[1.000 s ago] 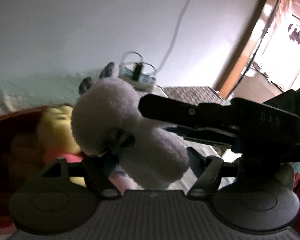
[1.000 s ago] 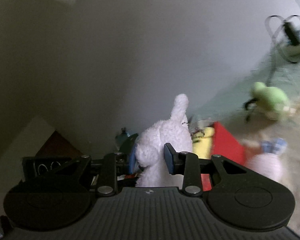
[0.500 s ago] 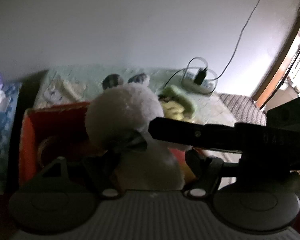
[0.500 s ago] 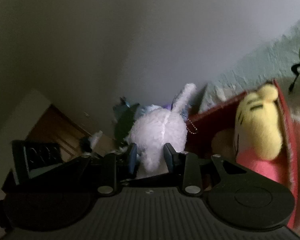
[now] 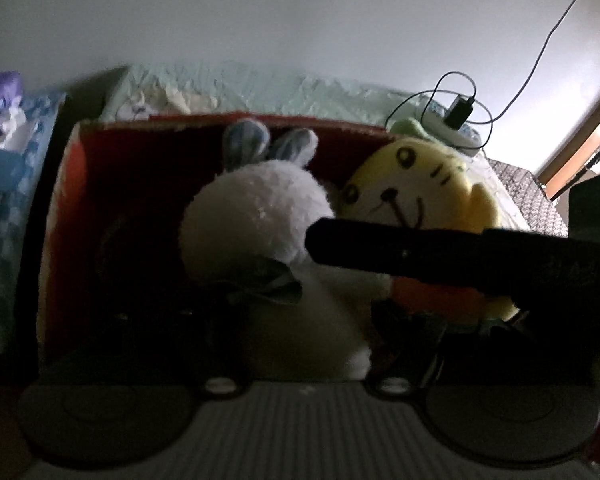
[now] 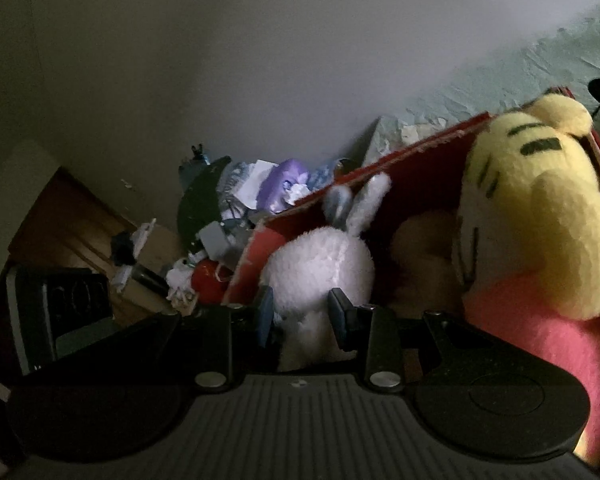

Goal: Organize objects
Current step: 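Lower the white bunny into the red box beside the teddy bear, then open the right gripper and withdraw it from the box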

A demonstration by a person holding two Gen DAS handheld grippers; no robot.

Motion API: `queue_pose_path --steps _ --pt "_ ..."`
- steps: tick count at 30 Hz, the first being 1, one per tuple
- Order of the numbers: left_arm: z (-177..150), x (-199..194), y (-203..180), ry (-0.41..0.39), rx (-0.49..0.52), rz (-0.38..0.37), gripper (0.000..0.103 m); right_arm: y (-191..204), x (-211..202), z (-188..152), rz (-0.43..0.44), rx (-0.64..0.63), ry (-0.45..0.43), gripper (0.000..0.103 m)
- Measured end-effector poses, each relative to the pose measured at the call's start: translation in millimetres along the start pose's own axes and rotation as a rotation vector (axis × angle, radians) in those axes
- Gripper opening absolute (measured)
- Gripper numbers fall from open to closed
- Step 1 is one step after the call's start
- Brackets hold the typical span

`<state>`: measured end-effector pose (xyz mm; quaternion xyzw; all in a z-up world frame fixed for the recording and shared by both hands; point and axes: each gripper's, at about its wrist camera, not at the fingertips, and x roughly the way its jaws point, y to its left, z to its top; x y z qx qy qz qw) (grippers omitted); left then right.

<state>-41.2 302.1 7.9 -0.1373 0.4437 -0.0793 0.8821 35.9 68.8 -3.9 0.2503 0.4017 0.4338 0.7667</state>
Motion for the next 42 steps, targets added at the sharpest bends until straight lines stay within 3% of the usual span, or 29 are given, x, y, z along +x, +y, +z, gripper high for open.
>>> queue_pose_path --steps 7,18,34,42 --pt "-10 1 -1 0.014 0.000 0.015 0.083 -11 -9 1 0.029 0.060 -0.007 0.035" --pt "-13 -16 3 -0.043 -0.007 0.105 0.083 -8 -15 -5 0.006 0.003 -0.014 0.034" --pt "-12 -4 0 -0.017 -0.012 0.102 0.088 -14 -33 -9 0.012 0.043 -0.056 0.031" --pt "-9 -36 -8 -0.096 -0.023 0.066 0.088 -21 -78 -8 0.062 0.079 -0.161 0.034"
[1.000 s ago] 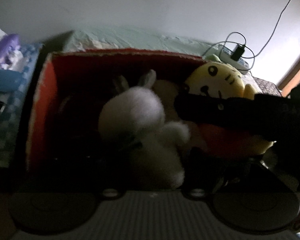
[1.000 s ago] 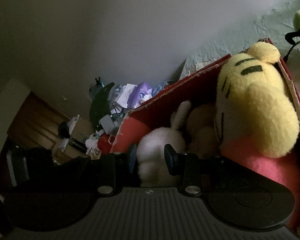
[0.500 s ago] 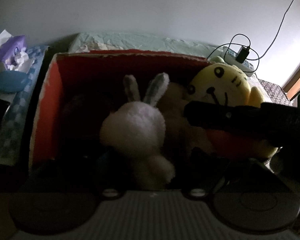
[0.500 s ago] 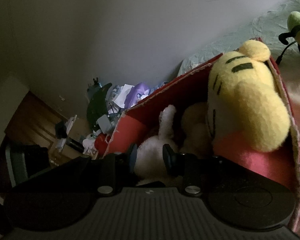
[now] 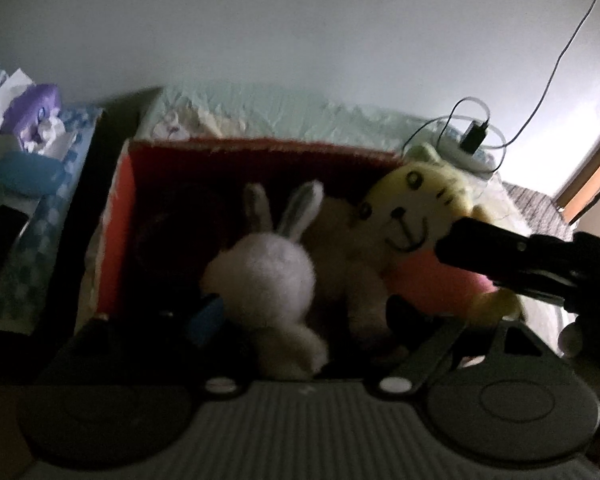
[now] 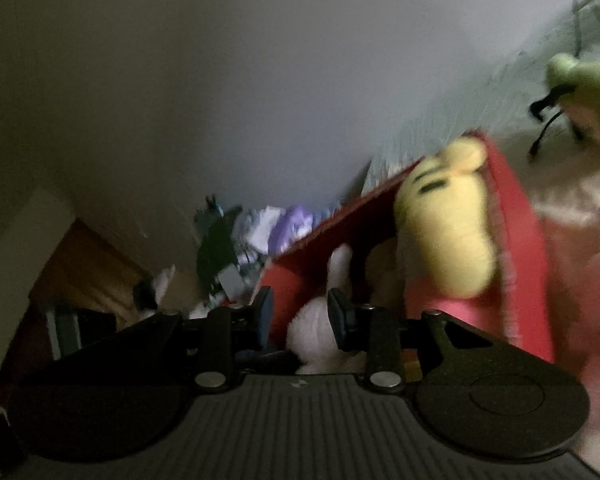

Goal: Organize objects
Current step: 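Open the right gripper and withdraw it from the box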

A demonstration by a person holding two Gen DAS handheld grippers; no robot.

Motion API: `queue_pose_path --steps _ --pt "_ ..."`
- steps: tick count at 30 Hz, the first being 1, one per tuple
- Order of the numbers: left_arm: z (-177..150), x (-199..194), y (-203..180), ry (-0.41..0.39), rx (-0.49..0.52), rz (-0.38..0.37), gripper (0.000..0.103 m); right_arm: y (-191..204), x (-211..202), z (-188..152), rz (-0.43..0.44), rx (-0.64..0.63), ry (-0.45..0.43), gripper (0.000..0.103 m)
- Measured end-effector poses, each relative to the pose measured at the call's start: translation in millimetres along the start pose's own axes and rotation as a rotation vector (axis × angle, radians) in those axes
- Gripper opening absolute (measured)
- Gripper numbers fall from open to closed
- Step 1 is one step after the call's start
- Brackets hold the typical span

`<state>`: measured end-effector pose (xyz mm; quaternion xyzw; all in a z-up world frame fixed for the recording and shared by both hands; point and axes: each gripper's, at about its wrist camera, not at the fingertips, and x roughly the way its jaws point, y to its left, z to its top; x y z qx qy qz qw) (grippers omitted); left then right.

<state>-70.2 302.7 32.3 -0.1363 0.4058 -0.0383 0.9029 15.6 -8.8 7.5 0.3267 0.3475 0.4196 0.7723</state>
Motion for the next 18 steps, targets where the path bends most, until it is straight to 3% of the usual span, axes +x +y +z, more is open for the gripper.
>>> queue_pose_path --steps 4,10,14,18 --pt "0 -14 -13 -0.026 0.004 -0.063 0.088 -17 -42 4 -0.042 0.060 -0.100 0.034" --pt "-4 -23 -47 -0.023 0.058 -0.141 0.088 -58 -103 1 -0.194 0.164 -0.228 0.036" --pt "-11 -22 -74 -0.002 0.098 -0.177 0.090 -86 -122 -12 -0.310 0.208 -0.241 0.039" --pt "-21 -17 -101 0.035 0.131 -0.212 0.091 -102 -116 -27 -0.383 0.174 -0.183 0.040"
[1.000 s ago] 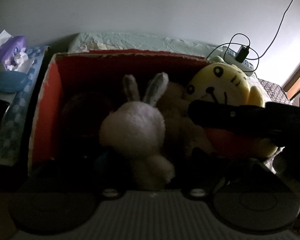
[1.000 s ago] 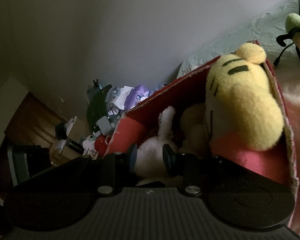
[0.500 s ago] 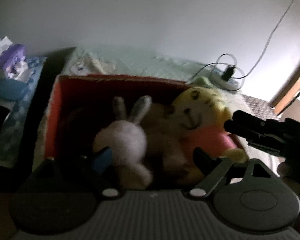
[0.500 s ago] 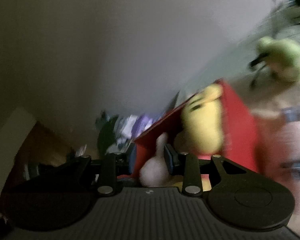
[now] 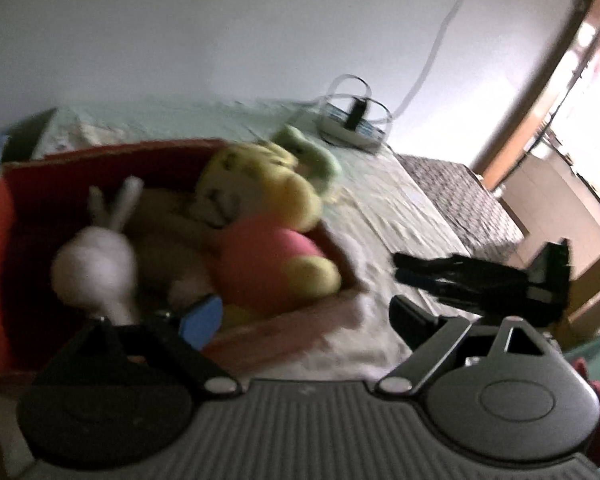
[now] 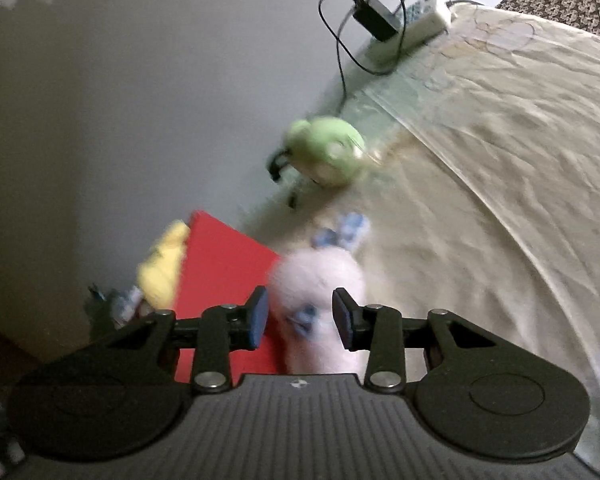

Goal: Organize objects
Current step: 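Open the right gripper and withdraw it from the box, then reach the right gripper to the pale pink bunny and grasp it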

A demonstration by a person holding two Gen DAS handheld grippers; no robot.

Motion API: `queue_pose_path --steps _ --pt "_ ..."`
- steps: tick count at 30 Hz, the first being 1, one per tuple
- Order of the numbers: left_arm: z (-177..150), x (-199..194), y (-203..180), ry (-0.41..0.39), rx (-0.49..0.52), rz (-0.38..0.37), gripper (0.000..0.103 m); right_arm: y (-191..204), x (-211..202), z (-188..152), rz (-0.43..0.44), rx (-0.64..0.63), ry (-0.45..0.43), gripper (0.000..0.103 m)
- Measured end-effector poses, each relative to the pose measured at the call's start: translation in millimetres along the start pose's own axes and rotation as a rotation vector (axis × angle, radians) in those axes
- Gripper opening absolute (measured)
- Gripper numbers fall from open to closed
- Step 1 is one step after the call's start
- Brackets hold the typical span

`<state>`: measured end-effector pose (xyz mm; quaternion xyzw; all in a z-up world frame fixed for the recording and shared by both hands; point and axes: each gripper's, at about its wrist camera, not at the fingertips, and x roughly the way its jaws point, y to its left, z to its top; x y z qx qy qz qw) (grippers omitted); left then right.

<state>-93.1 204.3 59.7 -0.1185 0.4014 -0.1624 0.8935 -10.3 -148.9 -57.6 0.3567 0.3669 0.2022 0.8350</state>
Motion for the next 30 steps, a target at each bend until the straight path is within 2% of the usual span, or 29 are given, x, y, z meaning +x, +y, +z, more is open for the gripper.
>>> queue_pose_path --steps 4,9,12,14,17,22,30 --pt "-6 18 -28 0.051 0.034 -0.004 0.091 -18 13 -7 -0.005 0.005 0.042 0.048" --pt "-14 32 -56 0.096 0.047 -0.009 0.091 -35 29 -1 0.030 0.060 0.080 0.047" --pt "-17 41 -66 0.115 0.043 -0.007 0.091 -40 39 -2 0.082 0.100 0.130 0.040" --pt "-20 48 -72 0.129 0.036 -0.002 0.091 -41 46 -4 0.110 0.109 0.169 0.019" --pt "-26 59 -77 0.153 0.020 0.011 0.091 -40 45 -5 0.127 0.099 0.178 0.012" --pt "-35 73 -83 0.181 0.004 0.007 0.091 -46 30 -3 0.146 0.086 0.188 0.009" --pt "-41 104 -103 0.229 0.038 -0.031 0.091 -64 -27 -10 0.123 0.037 0.230 0.009"
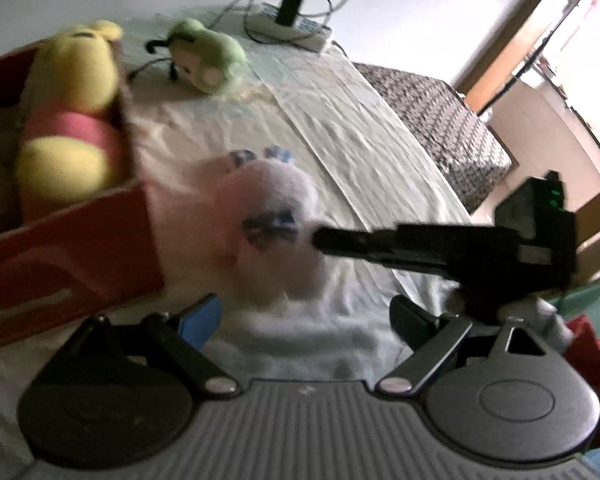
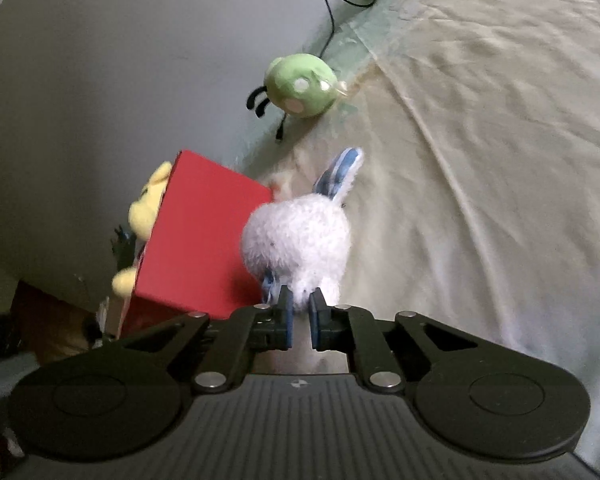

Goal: Organize objects
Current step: 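Reach the right gripper to the pale pink bunny and grasp it, then lift the pink bunny with the right gripper and carry it to the box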

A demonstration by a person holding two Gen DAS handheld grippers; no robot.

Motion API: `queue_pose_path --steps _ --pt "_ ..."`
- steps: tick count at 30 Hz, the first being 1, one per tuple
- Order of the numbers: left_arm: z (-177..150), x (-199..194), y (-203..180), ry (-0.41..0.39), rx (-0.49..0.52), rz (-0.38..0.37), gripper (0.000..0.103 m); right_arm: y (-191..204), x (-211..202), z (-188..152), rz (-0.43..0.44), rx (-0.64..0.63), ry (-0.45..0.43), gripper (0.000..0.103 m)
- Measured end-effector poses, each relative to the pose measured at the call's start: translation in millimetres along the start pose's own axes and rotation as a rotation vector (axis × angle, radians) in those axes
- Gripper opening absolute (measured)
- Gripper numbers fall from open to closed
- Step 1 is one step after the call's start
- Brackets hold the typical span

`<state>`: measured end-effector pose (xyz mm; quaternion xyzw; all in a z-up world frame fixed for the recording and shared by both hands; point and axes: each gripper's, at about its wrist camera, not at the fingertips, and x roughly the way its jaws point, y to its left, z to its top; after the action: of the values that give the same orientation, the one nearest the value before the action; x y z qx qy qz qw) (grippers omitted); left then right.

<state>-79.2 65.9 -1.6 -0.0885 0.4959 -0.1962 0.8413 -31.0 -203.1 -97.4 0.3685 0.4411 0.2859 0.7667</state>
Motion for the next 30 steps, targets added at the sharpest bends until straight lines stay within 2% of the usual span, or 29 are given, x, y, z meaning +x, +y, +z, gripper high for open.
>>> queue_pose_path --steps 3,5,7,8,12,14,16,18,20,24,30 --pt "3 18 -6 0.033 0.009 -0.007 0.091 -6 -22 -6 -0.040 -0.020 0.006 0.017" --pt "7 30 -10 0.048 0.020 0.002 0.091 -10 -34 -7 -0.062 -0.017 -0.035 0.038" --pt "14 41 -14 0.053 0.034 0.016 0.091 -15 -41 -4 -0.073 0.006 -0.093 0.052" --pt "18 47 -15 0.056 0.041 0.016 0.091 -17 -41 0 -0.067 0.023 -0.115 0.054" --pt "29 67 -18 0.060 0.063 0.043 0.089 -19 -21 12 -0.028 0.050 -0.102 0.055" --pt "33 77 -16 0.085 0.050 0.038 0.080 -17 -5 13 -0.015 0.044 -0.072 0.056" --pt "34 83 -17 0.107 0.048 0.032 0.075 -14 6 11 0.005 0.048 -0.049 0.055" --pt "32 84 -23 0.102 0.074 0.055 0.077 -10 12 8 0.017 0.041 -0.035 0.054" --pt "29 80 -29 0.092 0.107 0.068 0.077 -4 8 7 0.019 0.015 -0.045 0.047" --pt "27 54 -38 0.034 0.119 0.018 0.077 8 -14 12 0.061 0.001 -0.081 0.043" --pt "36 -3 -47 -0.124 0.145 -0.024 0.077 50 -43 11 0.128 -0.080 -0.161 0.043"
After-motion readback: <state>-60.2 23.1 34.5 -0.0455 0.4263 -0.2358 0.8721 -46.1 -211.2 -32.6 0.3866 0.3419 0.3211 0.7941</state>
